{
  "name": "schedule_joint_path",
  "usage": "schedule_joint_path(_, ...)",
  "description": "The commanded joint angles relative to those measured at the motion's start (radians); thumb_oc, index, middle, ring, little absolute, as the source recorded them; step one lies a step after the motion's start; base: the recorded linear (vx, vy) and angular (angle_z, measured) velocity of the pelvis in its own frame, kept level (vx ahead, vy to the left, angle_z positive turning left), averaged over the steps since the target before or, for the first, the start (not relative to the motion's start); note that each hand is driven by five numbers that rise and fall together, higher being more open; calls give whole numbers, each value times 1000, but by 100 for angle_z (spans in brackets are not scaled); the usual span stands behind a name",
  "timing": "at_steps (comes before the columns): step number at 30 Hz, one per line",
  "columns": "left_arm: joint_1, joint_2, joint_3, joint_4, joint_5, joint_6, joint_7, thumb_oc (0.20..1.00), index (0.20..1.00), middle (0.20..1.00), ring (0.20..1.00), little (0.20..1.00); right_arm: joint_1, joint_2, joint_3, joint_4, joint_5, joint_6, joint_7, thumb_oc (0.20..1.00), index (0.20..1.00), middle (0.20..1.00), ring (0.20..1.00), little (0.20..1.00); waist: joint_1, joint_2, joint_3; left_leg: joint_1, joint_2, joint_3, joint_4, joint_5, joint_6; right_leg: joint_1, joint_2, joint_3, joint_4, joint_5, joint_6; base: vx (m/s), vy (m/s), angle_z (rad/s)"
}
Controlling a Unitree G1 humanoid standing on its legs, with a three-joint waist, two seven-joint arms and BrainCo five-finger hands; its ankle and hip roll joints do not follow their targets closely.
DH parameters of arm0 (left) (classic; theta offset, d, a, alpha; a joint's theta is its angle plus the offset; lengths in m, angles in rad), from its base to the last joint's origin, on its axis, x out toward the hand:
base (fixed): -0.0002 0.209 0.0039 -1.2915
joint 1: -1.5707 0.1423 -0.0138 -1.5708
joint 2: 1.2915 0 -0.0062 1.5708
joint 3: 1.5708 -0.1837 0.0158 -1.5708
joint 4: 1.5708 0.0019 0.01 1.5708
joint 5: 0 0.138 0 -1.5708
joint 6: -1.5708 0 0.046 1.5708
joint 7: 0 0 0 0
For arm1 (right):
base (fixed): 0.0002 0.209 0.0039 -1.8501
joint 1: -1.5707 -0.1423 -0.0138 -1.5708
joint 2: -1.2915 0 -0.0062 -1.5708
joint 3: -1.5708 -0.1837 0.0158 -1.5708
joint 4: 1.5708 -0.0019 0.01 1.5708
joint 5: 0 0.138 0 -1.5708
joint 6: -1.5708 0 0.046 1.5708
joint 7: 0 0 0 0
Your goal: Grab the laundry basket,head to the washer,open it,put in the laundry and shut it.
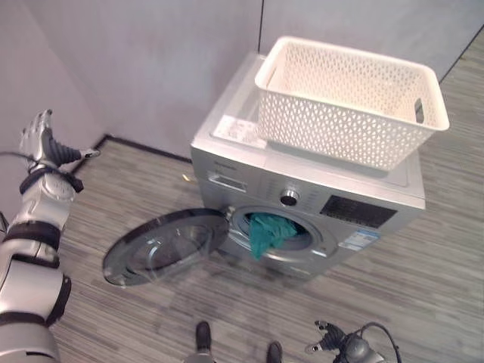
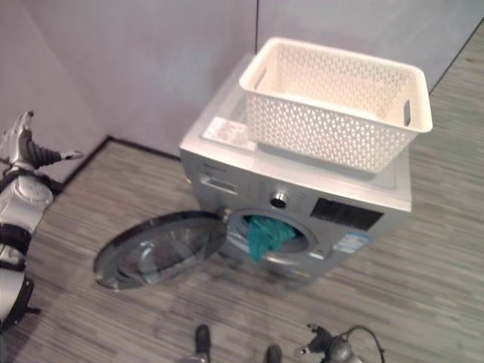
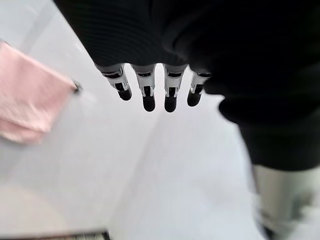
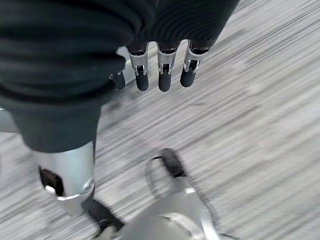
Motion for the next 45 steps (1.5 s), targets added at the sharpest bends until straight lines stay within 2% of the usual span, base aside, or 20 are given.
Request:
schedule_joint_path(1,-125,25,-5,110,-61,-21,-37,1000,1000,1000,1000,1000,-17,-14,14,-4,55,-12,-25,1000,1000,1000,1000,1000,-3,-37,61,-70,-5,-60,19,-14,-8,69,-53,15,12,-70,87,-9,3,-5)
schedule_joint_path(3,-180,-19,-14,207,-120,-1,-73,1000,1000,1000,1000,1000,-34,-11,26,-1,71,-7,-25,1000,1000,1000,1000,1000,-9,-54,91,-96,-4,-61,29,-16,-6,42,-52,23,8,-59,89,-4,5,-2)
schedule_joint_path(7,-180,-19,-14,207,-120,-1,-73,1000,1000,1000,1000,1000,-34,-11,26,-1,71,-7,-25,1000,1000,1000,1000,1000,-9,-54,91,-96,-4,-61,29,-16,-6,42,-52,23,9,-59,89,0,0,0)
schedule_joint_path(8,-198,-54,-13,293,-149,26,-133,1000,1000,1000,1000,1000,-53,-5,44,1,86,0,-18,1000,1000,1000,1000,1000,-15,-74,109,-117,-1,-62,39,-17,-5,18,-49,30,4,-46,90,17,-33,-1)
schedule_joint_path(9,-204,-57,-12,308,-156,30,-137,1000,1000,1000,1000,1000,-55,-2,48,2,90,1,-18,1000,1000,1000,1000,1000,-16,-80,112,-121,0,-60,41,-17,-5,13,-48,33,3,-43,90,27,-58,-3)
schedule_joint_path(10,-194,-51,-20,379,-144,63,-209,1000,1000,1000,1000,1000,-67,1,61,-3,98,10,-10,1000,1000,1000,1000,1000,-24,-100,122,-136,10,-54,56,-20,-7,-5,-44,47,1,-34,91,14,-32,-6)
schedule_joint_path(16,-116,-37,-35,432,-52,110,-333,1000,1000,1000,1000,1000,-76,3,97,-47,94,23,13,1000,1000,1000,1000,1000,-42,-136,126,-145,32,-38,80,-33,-11,-34,-32,82,1,-23,89,-3,-33,-20)
schedule_joint_path(18,-13,-66,1,421,-76,122,-419,1000,1000,1000,1000,1000,-67,-12,100,-81,83,28,22,1000,1000,1000,1000,1000,-53,-139,121,-139,37,-32,60,-24,-14,-48,-29,91,1,-21,87,3,-17,-7)
schedule_joint_path(20,13,-78,11,408,-92,124,-444,1000,1000,1000,1000,1000,-60,-20,101,-93,79,29,25,1000,1000,1000,1000,1000,-54,-138,119,-138,37,-32,48,-19,-14,-53,-28,91,1,-21,86,8,-5,-4)
schedule_joint_path(26,58,-140,16,379,-106,112,-447,1000,1000,1000,1000,1000,-34,-45,81,-96,67,27,24,1000,1000,1000,1000,1000,-76,-131,116,-142,34,-38,2,3,-17,-77,-19,85,1,-16,85,0,0,0)
schedule_joint_path(27,130,-230,6,297,-141,96,-479,1000,1000,1000,1000,1000,-16,-65,58,-94,51,31,25,1000,1000,1000,1000,1000,-82,-124,111,-137,30,-38,-2,0,-14,-74,-21,88,1,-17,87,0,0,0)
schedule_joint_path(31,163,-284,-3,238,-159,70,-462,1000,1000,1000,1000,1000,0,-79,40,-96,40,30,28,1000,1000,1000,1000,1000,-78,-113,109,-124,28,-35,-2,-3,-12,-66,-24,89,1,-21,87,13,2,3)
schedule_joint_path(32,171,-364,-32,141,-99,52,-333,1000,1000,1000,1000,1000,10,-82,10,-96,44,26,15,1000,1000,1000,1000,1000,-68,-96,117,-108,21,-37,-2,-7,-8,-55,-30,83,1,-25,84,4,8,4)
schedule_joint_path(33,190,-410,-45,47,-77,40,-261,1000,1000,1000,1000,1000,21,-84,-20,-108,54,23,0,1000,1000,1000,1000,1000,-63,-85,127,-103,14,-39,-3,-7,-6,-48,-33,79,1,-28,83,-1,4,7)
schedule_joint_path(35,191,-411,-45,46,-77,41,-261,1000,1000,1000,1000,1000,22,-84,-21,-108,54,23,0,1000,1000,1000,1000,1000,-62,-85,127,-103,14,-39,-3,-7,-6,-47,-33,79,1,-28,83,-15,4,12)
schedule_joint_path(36,349,-464,-75,-378,-120,1,-285,1000,1000,1000,1000,1000,53,-96,-107,-156,85,20,-28,1000,1000,1000,1000,1000,-40,-48,145,-94,4,-45,-6,-2,-5,-32,-36,67,1,-38,80,-32,-9,8)
schedule_joint_path(37,404,-458,-91,-498,-155,-16,-313,1000,1000,1000,1000,1000,64,-98,-128,-157,87,20,-33,1000,1000,1000,1000,1000,-35,-37,145,-85,4,-43,-7,-4,-6,-23,-37,64,1,-44,81,-36,-9,9)
schedule_joint_path(38,405,-457,-91,-501,-155,-14,-314,1000,1000,1000,1000,1000,64,-98,-128,-157,86,20,-33,1000,1000,1000,1000,1000,-35,-37,143,-87,4,-43,-8,-1,-6,-26,-36,64,1,-42,81,-9,-21,14)
schedule_joint_path(40,518,-443,-102,-696,-202,-24,-389,1000,1000,1000,1000,1000,77,-100,-168,-142,79,25,-28,1000,1000,1000,1000,1000,-26,-15,132,-65,10,-34,-12,-5,-10,-9,-33,66,1,-56,80,-9,-24,25)
schedule_joint_path(45,583,-440,-97,-804,-256,-15,-441,1000,1000,1000,1000,1000,87,-108,-194,-155,75,20,-26,1000,1000,1000,1000,1000,-28,-2,110,-46,27,-21,-15,-3,-12,-5,-22,86,1,-64,72,-22,-58,-16)
